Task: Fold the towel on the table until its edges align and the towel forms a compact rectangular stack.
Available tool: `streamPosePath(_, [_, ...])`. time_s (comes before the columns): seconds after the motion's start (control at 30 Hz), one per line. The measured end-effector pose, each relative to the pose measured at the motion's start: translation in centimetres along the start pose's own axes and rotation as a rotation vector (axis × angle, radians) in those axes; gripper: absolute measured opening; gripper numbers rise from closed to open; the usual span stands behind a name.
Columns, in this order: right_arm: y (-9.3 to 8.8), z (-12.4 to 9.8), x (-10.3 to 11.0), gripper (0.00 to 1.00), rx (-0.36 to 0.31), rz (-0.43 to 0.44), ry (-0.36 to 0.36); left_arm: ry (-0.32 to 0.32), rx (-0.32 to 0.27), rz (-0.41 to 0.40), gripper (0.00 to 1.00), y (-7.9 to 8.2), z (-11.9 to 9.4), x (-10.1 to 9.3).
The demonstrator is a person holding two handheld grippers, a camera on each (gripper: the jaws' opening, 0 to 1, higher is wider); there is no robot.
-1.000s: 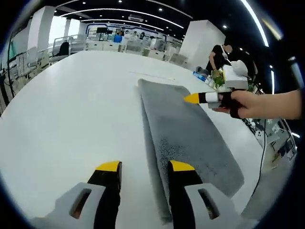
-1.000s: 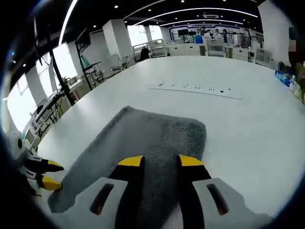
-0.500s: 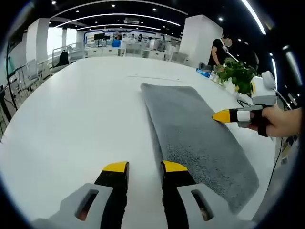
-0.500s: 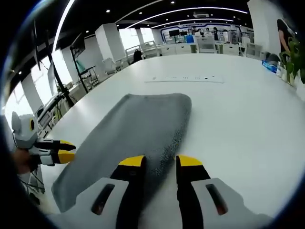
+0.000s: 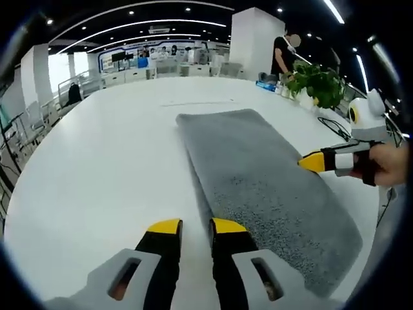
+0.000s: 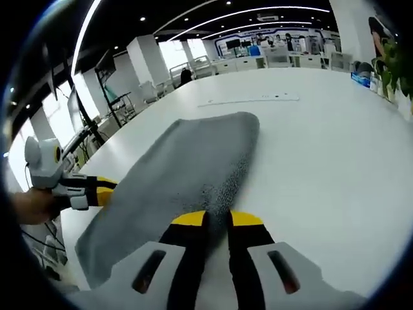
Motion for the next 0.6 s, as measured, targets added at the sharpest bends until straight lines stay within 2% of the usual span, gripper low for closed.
streamPosePath(0.1, [-0.1,-0.1,-0.2,0.09,-0.010,0.016,0.012,-0.008,-0.001,0.001,0.16,0.1,0.1,-0.3])
streamPosePath(0.3, [-0.1,-0.3,-0.3,0.07,0.002,-0.038,0.021,-0.036,-0.001,0.018,0.08,0.3,0.4,-1.5])
streamPosePath(0.33, [-0.2,-0.4,-0.4,0.07,0.001,-0.037,0.020,-0.025,-0.002,0.099,0.08,0.3,0.4,-1.6])
streamPosePath(0.4, [-0.3,-0.8,-0.7,0.07,-0.002,-0.033,0.017,-0.036,0.000,0.158,0.08,0.5,0.5,-2.3])
streamPosePath(0.6, [-0.6,-2.4,-2.0,0.07,-0.003,-0.032,-0.010,-0.082,-0.003,0.182,0.07,0.6,0.7,-4.3])
Point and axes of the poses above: the point that each gripper's makers call its tool centre point, and the gripper's own axes: z roughly forward along the fingers, x roughly to its left, y roughly out of its top, the point moved 2 cm from there along -z, roughly backward along the fingers, and after that the axes turned 9 degrees about y, right-handed, at the moved point
